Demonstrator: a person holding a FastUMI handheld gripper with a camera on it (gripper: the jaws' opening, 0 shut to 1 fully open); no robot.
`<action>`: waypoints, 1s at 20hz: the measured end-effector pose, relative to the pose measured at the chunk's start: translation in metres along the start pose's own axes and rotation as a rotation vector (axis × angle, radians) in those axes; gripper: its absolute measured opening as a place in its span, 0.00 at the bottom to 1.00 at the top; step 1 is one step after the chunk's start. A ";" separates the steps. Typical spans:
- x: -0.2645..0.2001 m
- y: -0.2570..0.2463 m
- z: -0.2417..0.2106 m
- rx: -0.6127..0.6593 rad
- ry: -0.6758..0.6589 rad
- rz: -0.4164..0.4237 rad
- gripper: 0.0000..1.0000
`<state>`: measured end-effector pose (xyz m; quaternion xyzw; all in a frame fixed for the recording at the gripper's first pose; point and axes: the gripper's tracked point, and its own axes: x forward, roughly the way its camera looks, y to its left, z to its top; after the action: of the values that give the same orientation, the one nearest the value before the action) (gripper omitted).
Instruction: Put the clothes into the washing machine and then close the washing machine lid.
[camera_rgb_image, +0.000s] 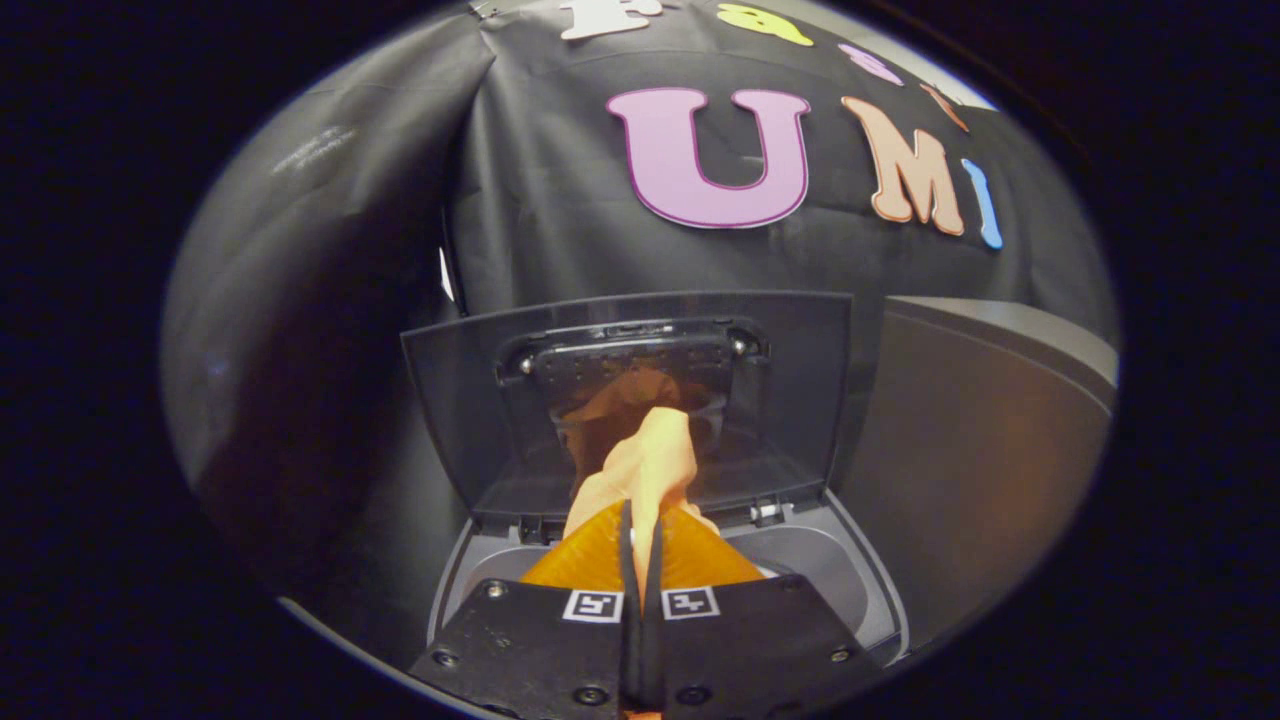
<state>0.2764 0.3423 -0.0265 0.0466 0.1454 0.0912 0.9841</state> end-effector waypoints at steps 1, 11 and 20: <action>0.003 0.001 -0.007 0.008 0.011 0.009 0.00; 0.029 -0.006 -0.063 0.002 0.134 -0.012 0.00; 0.060 -0.019 -0.133 -0.017 0.368 -0.048 0.01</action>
<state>0.2975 0.3435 -0.1719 0.0172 0.3232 0.0759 0.9431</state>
